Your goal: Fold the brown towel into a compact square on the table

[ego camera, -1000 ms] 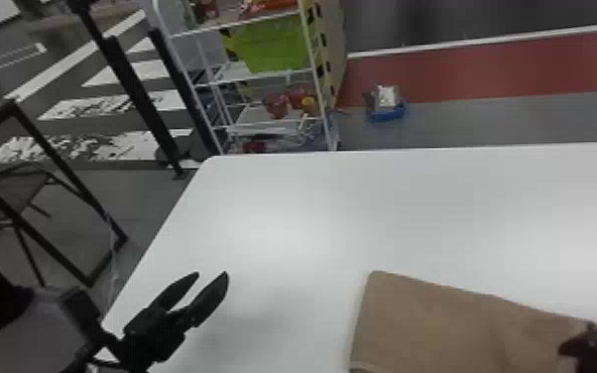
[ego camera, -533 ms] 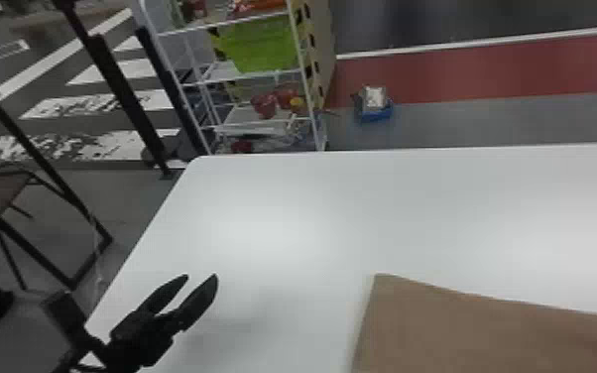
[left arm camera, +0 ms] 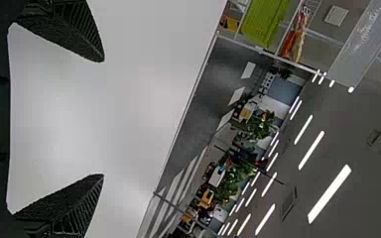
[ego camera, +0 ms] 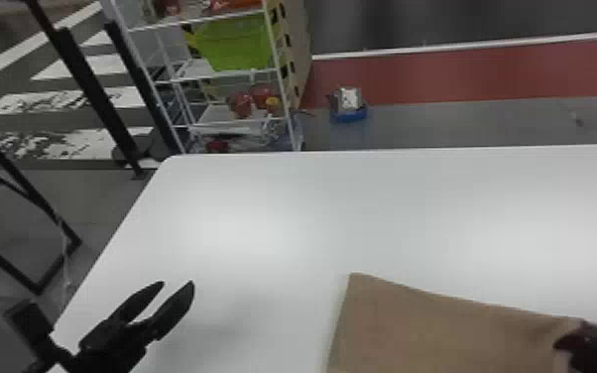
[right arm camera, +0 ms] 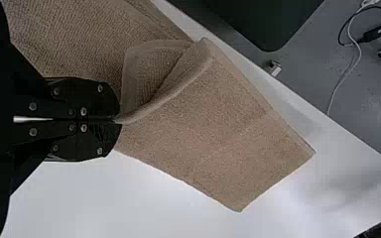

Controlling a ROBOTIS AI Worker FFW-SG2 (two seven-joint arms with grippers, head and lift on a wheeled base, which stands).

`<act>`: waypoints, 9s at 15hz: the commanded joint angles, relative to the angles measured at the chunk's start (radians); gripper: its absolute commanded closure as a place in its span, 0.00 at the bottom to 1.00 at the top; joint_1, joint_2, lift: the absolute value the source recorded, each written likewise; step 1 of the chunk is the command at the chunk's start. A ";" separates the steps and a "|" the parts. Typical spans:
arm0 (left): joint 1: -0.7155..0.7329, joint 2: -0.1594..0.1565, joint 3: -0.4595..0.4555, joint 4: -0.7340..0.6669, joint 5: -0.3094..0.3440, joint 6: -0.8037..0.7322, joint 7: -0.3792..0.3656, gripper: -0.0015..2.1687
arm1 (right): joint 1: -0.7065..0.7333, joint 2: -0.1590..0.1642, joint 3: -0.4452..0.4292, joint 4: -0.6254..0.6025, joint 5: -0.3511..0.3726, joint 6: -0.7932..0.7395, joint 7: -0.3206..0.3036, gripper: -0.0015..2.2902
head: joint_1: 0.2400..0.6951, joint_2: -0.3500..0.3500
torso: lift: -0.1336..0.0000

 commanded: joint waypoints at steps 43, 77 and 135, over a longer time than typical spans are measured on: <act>-0.095 -0.003 -0.068 0.105 -0.094 -0.009 0.017 0.02 | 0.135 -0.021 -0.456 0.042 -0.258 -0.228 0.003 0.68 | 1.00 0.54 | 0.00; -0.092 -0.003 -0.060 0.105 -0.113 -0.006 -0.032 0.02 | 0.247 0.111 -0.536 -0.159 -0.665 1.401 0.003 0.04 | 1.00 0.31 | 0.00; -0.058 -0.003 -0.022 0.107 -0.084 -0.012 -0.084 0.02 | -0.211 0.279 -0.008 -0.173 -0.804 2.211 -0.305 0.02 | 1.00 0.96 | 0.00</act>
